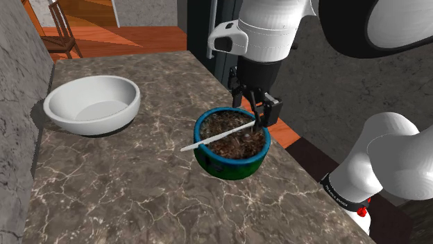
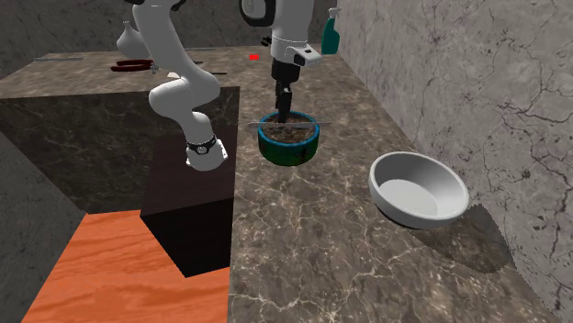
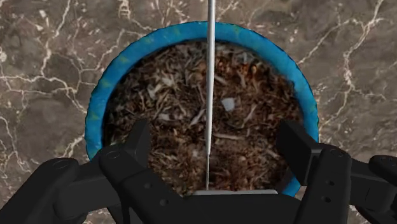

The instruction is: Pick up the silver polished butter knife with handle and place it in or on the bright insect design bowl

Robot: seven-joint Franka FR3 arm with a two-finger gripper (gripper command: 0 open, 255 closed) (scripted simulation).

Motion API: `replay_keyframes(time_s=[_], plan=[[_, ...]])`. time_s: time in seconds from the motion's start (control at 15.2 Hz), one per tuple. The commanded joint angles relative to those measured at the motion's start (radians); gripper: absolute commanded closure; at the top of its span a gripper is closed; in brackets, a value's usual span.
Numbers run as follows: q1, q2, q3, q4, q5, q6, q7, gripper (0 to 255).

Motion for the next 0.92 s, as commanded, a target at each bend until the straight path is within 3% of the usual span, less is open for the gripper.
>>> replay_keyframes(time_s=[0.0,0.33,0.86], plan=[[0.000,0.000,0.000,0.000,0.000,0.000,0.000,0],[-0.004,0.016,0.000,0.140,-0.006,-0.124,0.004,0],[-0.004,0.016,0.000,0.140,-0.006,-0.124,0.004,0]])
